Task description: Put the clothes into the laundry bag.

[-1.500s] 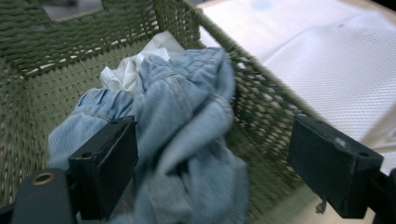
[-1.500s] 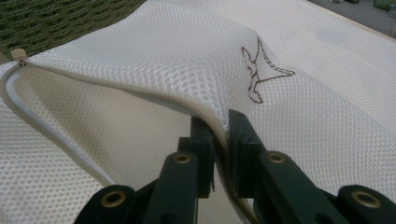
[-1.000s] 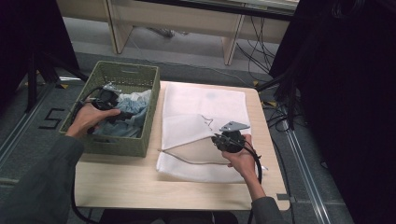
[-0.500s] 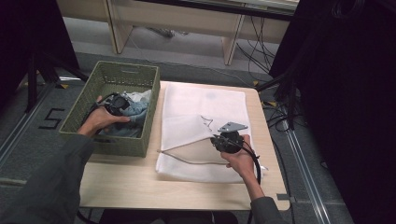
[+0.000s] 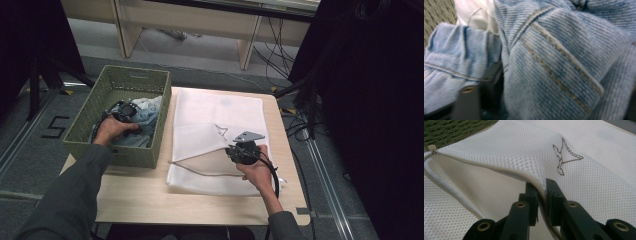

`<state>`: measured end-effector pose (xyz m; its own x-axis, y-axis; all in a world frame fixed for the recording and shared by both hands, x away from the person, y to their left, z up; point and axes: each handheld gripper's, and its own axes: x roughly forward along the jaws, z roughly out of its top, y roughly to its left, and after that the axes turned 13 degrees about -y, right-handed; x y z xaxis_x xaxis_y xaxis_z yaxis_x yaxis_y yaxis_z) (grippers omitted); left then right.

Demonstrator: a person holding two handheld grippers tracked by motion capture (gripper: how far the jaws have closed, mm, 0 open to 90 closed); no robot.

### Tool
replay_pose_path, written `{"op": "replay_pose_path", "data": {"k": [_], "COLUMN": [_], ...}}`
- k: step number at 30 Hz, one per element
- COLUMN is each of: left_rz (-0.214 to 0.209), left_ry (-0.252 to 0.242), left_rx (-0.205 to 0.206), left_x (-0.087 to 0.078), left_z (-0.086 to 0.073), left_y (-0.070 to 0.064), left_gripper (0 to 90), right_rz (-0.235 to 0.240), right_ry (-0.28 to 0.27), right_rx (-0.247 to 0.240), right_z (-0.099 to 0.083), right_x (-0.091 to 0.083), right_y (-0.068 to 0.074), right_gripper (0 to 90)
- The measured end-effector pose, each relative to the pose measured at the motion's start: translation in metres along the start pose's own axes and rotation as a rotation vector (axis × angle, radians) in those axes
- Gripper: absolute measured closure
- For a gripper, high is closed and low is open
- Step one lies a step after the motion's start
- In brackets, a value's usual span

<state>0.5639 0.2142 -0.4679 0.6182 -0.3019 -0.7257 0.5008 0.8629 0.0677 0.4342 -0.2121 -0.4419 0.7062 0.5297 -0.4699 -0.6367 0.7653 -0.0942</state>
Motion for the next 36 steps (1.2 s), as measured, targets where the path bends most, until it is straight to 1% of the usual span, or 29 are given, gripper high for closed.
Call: {"op": "replay_pose_path", "data": {"k": [1,2,3,5,6,7,8,11,12,13,14,15,16,17,18,19,20,21,22,23,25,26,27,28,29,30,32,35,36], "left_rz": [0.004,0.029,0.034,0.049,0.053,0.063,0.07,0.068,0.064,0.058,0.044,0.04,0.023,0.015,0.005,0.001,-0.004,-0.005,-0.012,-0.012,-0.017,-0.021,-0.029,-0.028,-0.032,-0.042,-0.057,-0.085,-0.098], "left_ry": [-0.008,-0.003,-0.004,-0.012,-0.005,-0.015,-0.025,-0.057,-0.078,-0.088,-0.107,-0.118,-0.129,-0.141,-0.167,-0.181,-0.177,-0.184,-0.193,-0.199,-0.221,-0.23,-0.212,-0.219,-0.234,-0.247,-0.265,-0.297,-0.304], "left_rx": [-0.019,0.0,0.01,0.041,0.059,0.057,0.064,0.05,0.038,0.027,0.023,0.02,0.013,0.006,-0.001,-0.001,0.015,0.019,0.022,0.022,0.024,0.022,0.034,0.037,0.032,0.026,0.034,0.041,0.052], "left_x": [-0.003,-0.005,-0.006,-0.008,-0.009,-0.009,-0.012,-0.023,-0.03,-0.035,-0.042,-0.046,-0.054,-0.059,-0.063,-0.069,-0.076,-0.082,-0.09,-0.095,-0.109,-0.117,-0.126,-0.132,-0.139,-0.149,-0.162,-0.185,-0.194], "left_z": [0.0,0.001,0.001,0.003,0.004,0.005,0.007,0.014,0.017,0.019,0.022,0.024,0.028,0.03,0.032,0.034,0.038,0.041,0.046,0.048,0.055,0.059,0.063,0.066,0.069,0.072,0.077,0.085,0.087], "left_y": [0.004,0.005,0.004,0.0,0.0,-0.001,-0.002,0.0,0.002,0.003,0.005,0.006,0.008,0.008,0.009,0.008,0.008,0.008,0.008,0.008,0.008,0.008,0.008,0.008,0.007,0.007,0.006,0.0,-0.002], "left_gripper": [45.5,53.3,56.1,59.0,60.0,61.1,61.9,63.2,63.8,63.8,64.0,64.1,64.2,64.3,64.3,64.3,64.3,64.3,64.3,64.3,64.3,64.3,64.3,64.3,64.3,64.3,64.3,64.3,64.2], "right_rz": [-0.001,-0.002,0.003,0.008,0.006,0.007,0.003,0.003,0.002,0.002,0.003,0.003,0.003,0.006,0.003,0.002,0.0,0.004,0.004,-0.005,0.0,-0.001,-0.004,-0.007,-0.006,-0.008,-0.006,-0.007,-0.006], "right_ry": [-0.003,-0.007,0.002,0.015,0.008,0.007,-0.003,0.0,-0.006,-0.006,-0.002,-0.002,-0.001,0.001,0.0,-0.004,-0.011,0.0,-0.001,-0.019,-0.019,-0.004,-0.017,-0.022,-0.021,-0.021,-0.016,-0.017,-0.015], "right_rx": [0.001,0.002,0.004,0.005,0.002,0.006,0.01,0.021,0.021,0.021,0.016,0.016,0.014,0.017,0.024,0.03,0.029,0.025,0.025,0.033,0.021,0.042,0.026,0.024,0.025,0.031,0.026,0.025,0.023], "right_z": [0.0,0.0,0.001,0.0,0.0,0.0,0.0,0.0,0.0,0.0,0.001,0.001,0.001,0.001,0.002,0.002,0.001,0.002,0.002,0.001,0.001,0.001,0.001,0.001,0.001,0.001,0.001,0.001,0.001], "right_x": [0.0,-0.001,-0.002,-0.002,-0.001,-0.001,-0.001,-0.002,-0.001,-0.001,-0.001,-0.001,-0.002,-0.002,-0.002,-0.002,-0.002,-0.002,-0.002,-0.001,-0.002,-0.002,-0.002,-0.002,-0.002,-0.002,-0.002,-0.002,-0.002], "right_y": [0.0,0.0,0.0,-0.001,-0.002,-0.002,-0.002,-0.002,-0.002,-0.002,-0.003,-0.003,-0.003,-0.003,-0.003,-0.003,-0.003,-0.003,-0.003,-0.002,-0.004,-0.002,-0.004,-0.004,-0.004,-0.004,-0.004,-0.004,-0.004], "right_gripper": [81.8,81.8,81.9,82.1,82.2,82.3,82.4,82.4,82.6,82.6,82.6,82.6,82.6,82.6,82.7,82.7,82.7,82.7,82.7,82.7,82.7,82.7,82.7,82.8,82.8,82.8,82.8,82.8,82.8]}}
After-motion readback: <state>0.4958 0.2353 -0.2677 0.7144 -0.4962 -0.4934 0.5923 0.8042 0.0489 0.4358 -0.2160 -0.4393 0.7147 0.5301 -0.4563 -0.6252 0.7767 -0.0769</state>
